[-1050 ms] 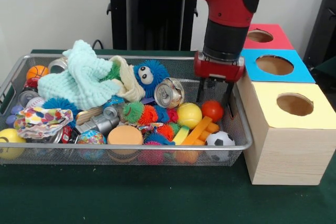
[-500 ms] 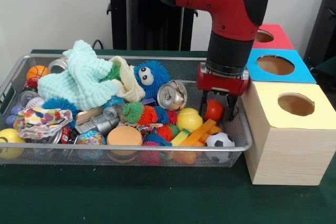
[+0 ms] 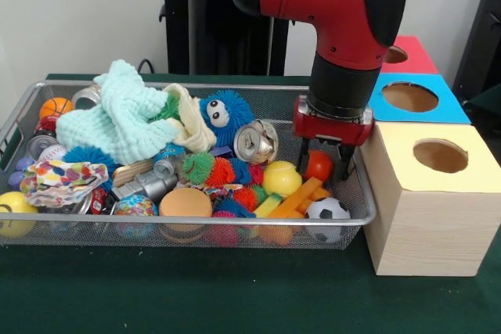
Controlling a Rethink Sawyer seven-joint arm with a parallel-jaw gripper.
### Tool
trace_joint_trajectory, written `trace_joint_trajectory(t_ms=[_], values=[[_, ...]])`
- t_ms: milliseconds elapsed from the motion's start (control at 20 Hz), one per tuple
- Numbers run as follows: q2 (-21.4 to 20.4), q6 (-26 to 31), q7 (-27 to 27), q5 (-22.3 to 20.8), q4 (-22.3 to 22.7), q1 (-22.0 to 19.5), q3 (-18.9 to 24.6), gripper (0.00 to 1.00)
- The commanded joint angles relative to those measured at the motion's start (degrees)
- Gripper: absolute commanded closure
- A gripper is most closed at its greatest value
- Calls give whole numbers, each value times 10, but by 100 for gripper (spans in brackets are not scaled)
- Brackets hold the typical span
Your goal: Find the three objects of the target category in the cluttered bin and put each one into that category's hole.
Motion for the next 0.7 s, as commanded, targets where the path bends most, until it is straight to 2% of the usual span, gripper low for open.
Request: trace_joint_trajectory(t_ms=[50,300,400,550,700], values=[[29,11,21,-18,-71,-29,56,0],[24,20,-10,-43,-55,-39,65,0],[24,40,-29,-52,-54,-48,69,0],[23,69,-48,-72,-69,-52,64,0],[25,73,-49,-84,-79,-59,71,0]])
